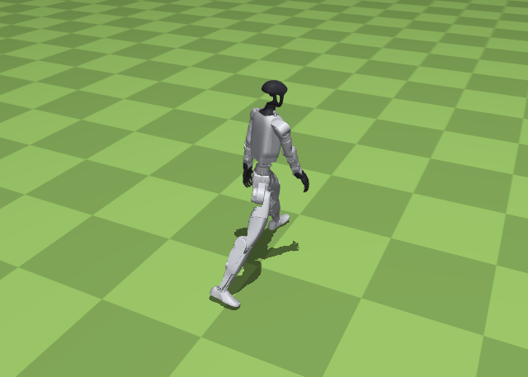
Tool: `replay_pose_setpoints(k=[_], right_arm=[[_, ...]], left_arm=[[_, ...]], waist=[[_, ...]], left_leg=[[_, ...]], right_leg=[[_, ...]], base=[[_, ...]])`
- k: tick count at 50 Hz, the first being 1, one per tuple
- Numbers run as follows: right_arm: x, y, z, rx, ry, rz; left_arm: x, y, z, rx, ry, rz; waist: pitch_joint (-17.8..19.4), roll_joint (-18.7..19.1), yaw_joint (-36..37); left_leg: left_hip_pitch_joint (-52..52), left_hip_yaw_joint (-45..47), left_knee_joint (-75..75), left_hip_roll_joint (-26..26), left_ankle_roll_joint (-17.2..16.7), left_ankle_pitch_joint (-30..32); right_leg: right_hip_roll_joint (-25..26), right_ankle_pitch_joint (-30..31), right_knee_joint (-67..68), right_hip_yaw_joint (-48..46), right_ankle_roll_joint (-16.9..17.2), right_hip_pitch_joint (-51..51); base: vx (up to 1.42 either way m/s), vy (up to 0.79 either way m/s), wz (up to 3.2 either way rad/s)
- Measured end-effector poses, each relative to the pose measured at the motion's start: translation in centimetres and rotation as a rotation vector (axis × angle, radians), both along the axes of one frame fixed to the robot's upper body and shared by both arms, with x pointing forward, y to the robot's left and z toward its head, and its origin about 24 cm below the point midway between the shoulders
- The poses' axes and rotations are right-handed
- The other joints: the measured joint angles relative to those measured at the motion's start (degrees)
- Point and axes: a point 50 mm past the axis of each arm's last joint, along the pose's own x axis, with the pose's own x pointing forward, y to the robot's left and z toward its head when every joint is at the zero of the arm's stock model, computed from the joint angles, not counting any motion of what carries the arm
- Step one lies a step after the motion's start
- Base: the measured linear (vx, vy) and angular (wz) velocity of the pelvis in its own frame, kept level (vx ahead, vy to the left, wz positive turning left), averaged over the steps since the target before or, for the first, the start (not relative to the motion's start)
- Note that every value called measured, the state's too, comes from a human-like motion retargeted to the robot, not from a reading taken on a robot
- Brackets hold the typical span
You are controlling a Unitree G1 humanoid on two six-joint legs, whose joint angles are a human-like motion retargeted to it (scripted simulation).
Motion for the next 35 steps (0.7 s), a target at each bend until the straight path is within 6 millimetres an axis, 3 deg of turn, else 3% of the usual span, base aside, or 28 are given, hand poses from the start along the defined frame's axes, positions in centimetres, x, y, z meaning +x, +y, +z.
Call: replay_pose_setpoints(k=[4,8,16,22,30,35], right_arm=[[0.1,-0.6,-0.1,0.006,0.0,-0.032],[0.5,-1.3,0.1,0.024,-0.01,-0.091],[0.6,-3.5,-0.2,0.036,-0.008,-0.191],[0.1,-4.9,-0.6,-0.011,0.013,-0.206],[2.6,-4.7,1.4,-0.026,-0.111,-0.199],[4.2,-3.7,2.9,-0.006,-0.201,-0.198]], left_arm=[[0.7,0.6,0.2,0.022,-0.033,0.008],[2.8,1.6,0.8,0.055,-0.097,-0.002],[7.2,2.2,2.1,0.088,-0.265,-0.023],[6.8,1.5,2.1,0.064,-0.298,-0.032],[5.1,1.8,1.7,0.093,-0.192,-0.17],[5.7,3.3,2.3,0.168,-0.179,-0.249]], waist=[[-0.5,0.29,-0.21],[-0.85,-1.81,0.03],[-0.74,-4.88,2.35],[-1.25,-4.76,2.92],[1.27,2.56,1.67],[3.81,6.5,-0.02]], left_leg=[[1.7,1.1,-1.26,-1.01,-0.29,0.12],[-5.53,-3.19,9.82,-1.52,-0.42,-2.77],[-26.09,-12.18,46.41,-0.15,-0.42,-17.79],[-35.24,-12.96,68.8,1.36,-0.42,-29.21],[-39.39,-14.67,91.41,7.14,-0.42,-42.53],[-40.15,-16.6,98.32,8.87,0.37,-46.64]], right_leg=[[-0.78,-0.05,0.91,-0.76,0.18,1.06],[-4.66,0.32,2.62,-1.43,0.15,-0.19],[-16.28,0.7,6.91,-0.14,1.52,-3.75],[-26.51,2.93,10.05,3.33,2.04,-7.35],[-32.35,2.87,13.67,12.4,0.75,-11.93],[-32.49,2.3,14.64,14.91,0.13,-11.73]], base=[[0.04,-0.01,0.1],[0.02,0.11,0.21],[0.06,0.31,0.1],[0.15,0.54,-0.12],[0.14,0.54,-0.4],[0.06,0.3,-0.16]])
